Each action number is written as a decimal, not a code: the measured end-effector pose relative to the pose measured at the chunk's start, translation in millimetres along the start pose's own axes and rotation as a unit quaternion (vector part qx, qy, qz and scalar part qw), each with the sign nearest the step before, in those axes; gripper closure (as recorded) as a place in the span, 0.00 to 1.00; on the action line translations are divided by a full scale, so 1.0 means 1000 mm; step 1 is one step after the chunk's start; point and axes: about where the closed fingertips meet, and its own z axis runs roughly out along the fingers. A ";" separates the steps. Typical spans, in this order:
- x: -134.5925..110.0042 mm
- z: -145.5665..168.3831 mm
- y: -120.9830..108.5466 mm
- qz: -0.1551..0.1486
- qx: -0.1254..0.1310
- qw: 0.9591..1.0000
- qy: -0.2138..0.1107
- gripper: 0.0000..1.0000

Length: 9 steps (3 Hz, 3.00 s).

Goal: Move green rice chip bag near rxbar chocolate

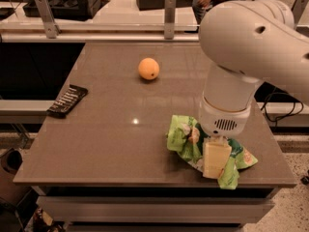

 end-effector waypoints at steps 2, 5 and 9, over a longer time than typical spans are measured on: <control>-0.003 -0.020 -0.010 0.002 0.017 1.000 -0.002 1.00; -0.071 -0.089 -0.032 -0.050 0.107 0.991 -0.067 1.00; -0.244 -0.070 -0.018 -0.242 0.104 0.955 -0.137 1.00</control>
Offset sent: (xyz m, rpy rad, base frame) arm 0.0280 -0.0024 0.0533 -0.0212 -0.0686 -0.0125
